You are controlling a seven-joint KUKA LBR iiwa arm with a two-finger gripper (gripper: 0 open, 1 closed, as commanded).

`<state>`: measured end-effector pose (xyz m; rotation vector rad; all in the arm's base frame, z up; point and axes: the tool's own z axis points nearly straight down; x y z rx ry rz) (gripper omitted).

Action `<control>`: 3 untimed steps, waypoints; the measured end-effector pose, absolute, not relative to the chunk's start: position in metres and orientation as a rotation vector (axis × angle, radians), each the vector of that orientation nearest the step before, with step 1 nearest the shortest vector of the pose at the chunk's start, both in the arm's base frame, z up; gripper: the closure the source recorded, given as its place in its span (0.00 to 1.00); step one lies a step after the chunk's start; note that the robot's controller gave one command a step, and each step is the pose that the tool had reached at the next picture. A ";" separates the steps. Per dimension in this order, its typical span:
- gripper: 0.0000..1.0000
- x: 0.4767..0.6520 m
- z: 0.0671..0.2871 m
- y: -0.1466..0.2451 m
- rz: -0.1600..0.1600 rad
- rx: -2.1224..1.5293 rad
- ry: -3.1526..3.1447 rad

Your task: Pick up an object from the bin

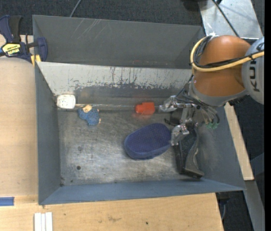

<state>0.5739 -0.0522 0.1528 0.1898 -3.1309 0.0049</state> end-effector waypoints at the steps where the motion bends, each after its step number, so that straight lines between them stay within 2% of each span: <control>1: 0.00 0.574 0.076 -0.085 -0.004 0.342 -3.122; 2: 1.00 0.575 0.079 -0.085 0.000 0.344 -3.126; 3: 1.00 0.577 0.247 -0.092 0.006 0.392 -3.130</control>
Offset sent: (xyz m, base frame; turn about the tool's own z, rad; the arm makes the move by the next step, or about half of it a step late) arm 0.0001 -0.0325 -0.0745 -0.1004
